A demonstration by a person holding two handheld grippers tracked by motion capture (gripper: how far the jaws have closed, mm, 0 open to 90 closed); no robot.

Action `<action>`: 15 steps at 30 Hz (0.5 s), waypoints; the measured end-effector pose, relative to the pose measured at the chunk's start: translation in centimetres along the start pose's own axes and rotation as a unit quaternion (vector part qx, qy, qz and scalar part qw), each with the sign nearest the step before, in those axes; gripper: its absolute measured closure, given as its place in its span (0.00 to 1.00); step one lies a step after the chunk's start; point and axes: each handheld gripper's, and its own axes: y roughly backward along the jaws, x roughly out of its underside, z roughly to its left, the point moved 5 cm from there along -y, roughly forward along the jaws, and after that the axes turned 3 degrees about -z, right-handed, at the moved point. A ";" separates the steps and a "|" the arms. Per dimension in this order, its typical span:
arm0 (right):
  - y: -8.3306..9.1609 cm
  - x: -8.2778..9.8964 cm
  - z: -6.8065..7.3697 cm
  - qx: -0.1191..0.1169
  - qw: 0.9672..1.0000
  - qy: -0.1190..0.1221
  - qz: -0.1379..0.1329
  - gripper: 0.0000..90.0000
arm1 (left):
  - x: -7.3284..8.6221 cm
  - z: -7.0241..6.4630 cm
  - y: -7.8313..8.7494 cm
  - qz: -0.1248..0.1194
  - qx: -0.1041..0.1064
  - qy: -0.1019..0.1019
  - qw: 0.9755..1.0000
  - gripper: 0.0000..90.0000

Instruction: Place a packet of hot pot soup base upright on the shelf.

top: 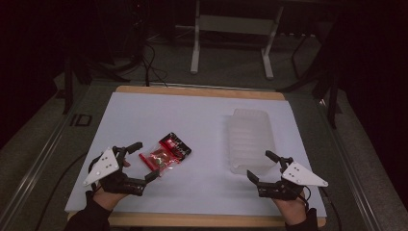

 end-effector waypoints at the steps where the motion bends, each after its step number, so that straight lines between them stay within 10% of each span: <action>1: 0.0 0.0 0.0 -0.004 1.000 0.000 -0.001 0.12 | -0.2 0.2 -0.1 0.002 -0.001 -0.002 1.000 0.03; 15: 0.0 0.0 0.2 -0.011 1.000 -0.005 0.005 0.12 | -0.6 3.0 -3.0 0.044 -0.013 -0.004 0.999 0.03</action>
